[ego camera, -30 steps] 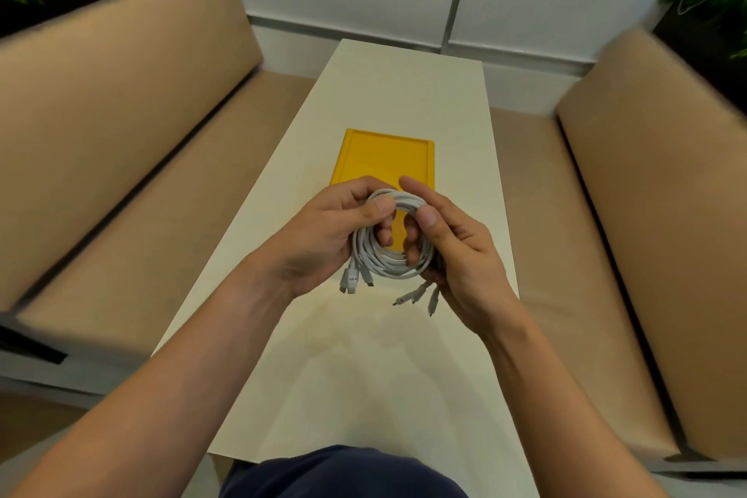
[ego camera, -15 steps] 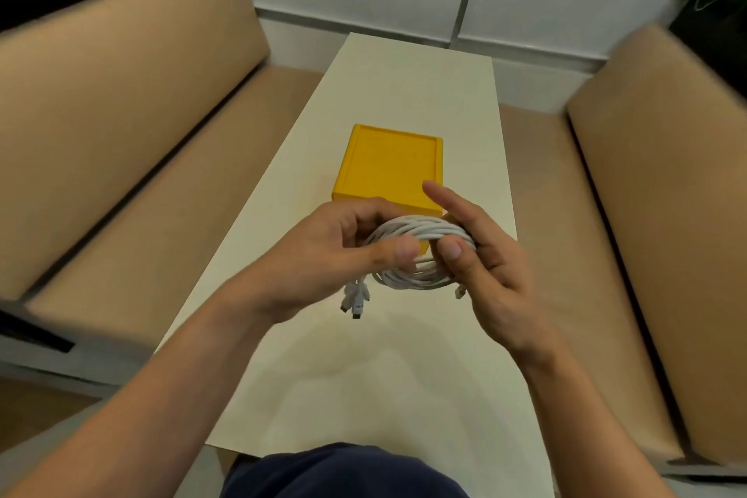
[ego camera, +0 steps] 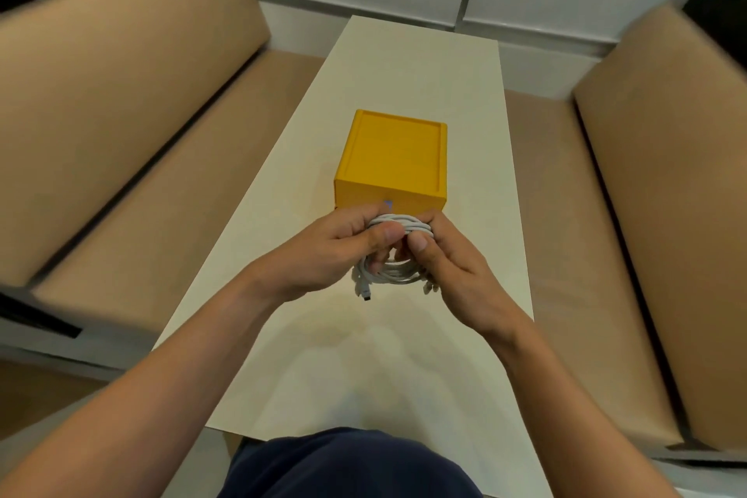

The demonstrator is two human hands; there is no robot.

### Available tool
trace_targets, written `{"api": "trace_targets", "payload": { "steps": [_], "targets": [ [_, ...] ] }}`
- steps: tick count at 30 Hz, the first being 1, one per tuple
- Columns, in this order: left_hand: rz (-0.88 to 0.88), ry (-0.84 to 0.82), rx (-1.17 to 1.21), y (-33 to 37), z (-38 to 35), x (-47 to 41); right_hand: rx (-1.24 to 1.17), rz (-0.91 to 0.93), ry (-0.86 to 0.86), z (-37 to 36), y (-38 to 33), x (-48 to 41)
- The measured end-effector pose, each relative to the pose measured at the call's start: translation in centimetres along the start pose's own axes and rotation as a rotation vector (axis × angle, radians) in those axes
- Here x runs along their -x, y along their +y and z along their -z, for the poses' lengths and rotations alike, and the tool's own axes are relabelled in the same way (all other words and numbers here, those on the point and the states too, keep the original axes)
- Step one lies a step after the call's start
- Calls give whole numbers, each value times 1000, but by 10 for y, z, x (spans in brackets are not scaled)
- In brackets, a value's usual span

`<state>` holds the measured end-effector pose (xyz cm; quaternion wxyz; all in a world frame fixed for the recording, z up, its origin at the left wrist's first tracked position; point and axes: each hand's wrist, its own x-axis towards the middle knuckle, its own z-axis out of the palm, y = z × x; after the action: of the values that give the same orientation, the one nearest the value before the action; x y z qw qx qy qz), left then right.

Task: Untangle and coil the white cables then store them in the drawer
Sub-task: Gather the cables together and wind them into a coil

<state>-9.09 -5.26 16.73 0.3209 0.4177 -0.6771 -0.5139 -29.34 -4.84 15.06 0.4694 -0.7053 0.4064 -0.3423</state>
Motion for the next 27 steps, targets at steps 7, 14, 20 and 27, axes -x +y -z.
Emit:
{"api": "trace_targets", "payload": {
  "steps": [7, 14, 20, 27],
  "targets": [
    [88, -17, -29, -17, 14, 2, -109, -90, -15, -10, 7, -6],
    [256, 357, -145, 5, -30, -26, 238, -78, 132, -6, 9, -44],
    [149, 245, 245, -3, -7, -38, 164, -32, 140, 10, 4, -47],
    [148, 370, 267, -8, -16, -48, -19, -20, 320, 5, 17, -45]
  ]
}}
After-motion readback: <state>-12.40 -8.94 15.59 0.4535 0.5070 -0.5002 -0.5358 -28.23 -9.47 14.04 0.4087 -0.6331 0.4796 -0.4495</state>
